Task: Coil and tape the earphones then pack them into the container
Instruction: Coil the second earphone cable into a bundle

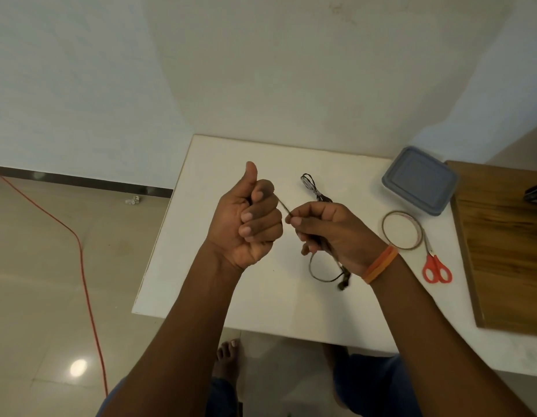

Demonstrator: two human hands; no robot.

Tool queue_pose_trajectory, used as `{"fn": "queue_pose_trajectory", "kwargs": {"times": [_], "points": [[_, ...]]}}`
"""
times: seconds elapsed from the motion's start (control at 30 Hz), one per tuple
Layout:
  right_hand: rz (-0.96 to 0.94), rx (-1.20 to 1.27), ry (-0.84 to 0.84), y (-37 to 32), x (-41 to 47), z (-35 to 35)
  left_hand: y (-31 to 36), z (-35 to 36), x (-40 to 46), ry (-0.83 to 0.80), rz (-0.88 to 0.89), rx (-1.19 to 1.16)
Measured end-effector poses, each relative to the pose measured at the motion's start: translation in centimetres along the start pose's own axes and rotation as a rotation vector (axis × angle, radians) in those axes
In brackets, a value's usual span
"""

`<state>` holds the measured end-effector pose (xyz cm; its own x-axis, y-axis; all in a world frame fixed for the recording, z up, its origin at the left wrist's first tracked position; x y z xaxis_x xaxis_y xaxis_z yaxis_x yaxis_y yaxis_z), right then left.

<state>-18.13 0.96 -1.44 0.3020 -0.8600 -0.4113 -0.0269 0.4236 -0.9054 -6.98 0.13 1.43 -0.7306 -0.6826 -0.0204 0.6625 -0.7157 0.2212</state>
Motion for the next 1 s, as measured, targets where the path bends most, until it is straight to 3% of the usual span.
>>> {"fn": "queue_pose_trajectory", "kwargs": {"times": [0.17, 0.3, 0.67, 0.83, 1.0], "points": [[0.01, 0.163, 0.037, 0.2, 0.3, -1.2, 1.9, -1.3, -0.5, 0.172, 0.127, 0.057], [0.036, 0.076, 0.081, 0.4, 0.5, -2.1, 3.0, -1.8, -1.0, 0.332, 0.218, 0.102], [-0.003, -0.243, 0.072, 1.1, 1.0, -2.4, 3.7, -1.9, -1.2, 0.453, 0.276, 0.203], [0.016, -0.357, -0.083, 1.6, 0.9, -0.7, 3.4, -1.7, -1.0, 0.405, 0.255, 0.132], [-0.023, -0.167, -0.125, 1.1, 0.9, 1.7, 0.5, -0.8, 0.5, 0.349, 0.113, 0.151]]}}
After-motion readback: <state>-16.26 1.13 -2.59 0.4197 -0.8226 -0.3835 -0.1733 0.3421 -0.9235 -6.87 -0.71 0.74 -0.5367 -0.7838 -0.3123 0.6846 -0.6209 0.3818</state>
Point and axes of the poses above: each hand's wrist, its own x-axis towards the middle knuckle, its own z-axis out of the palm, y = z × x, the point moved 7 cm from there along x, towards the middle knuckle
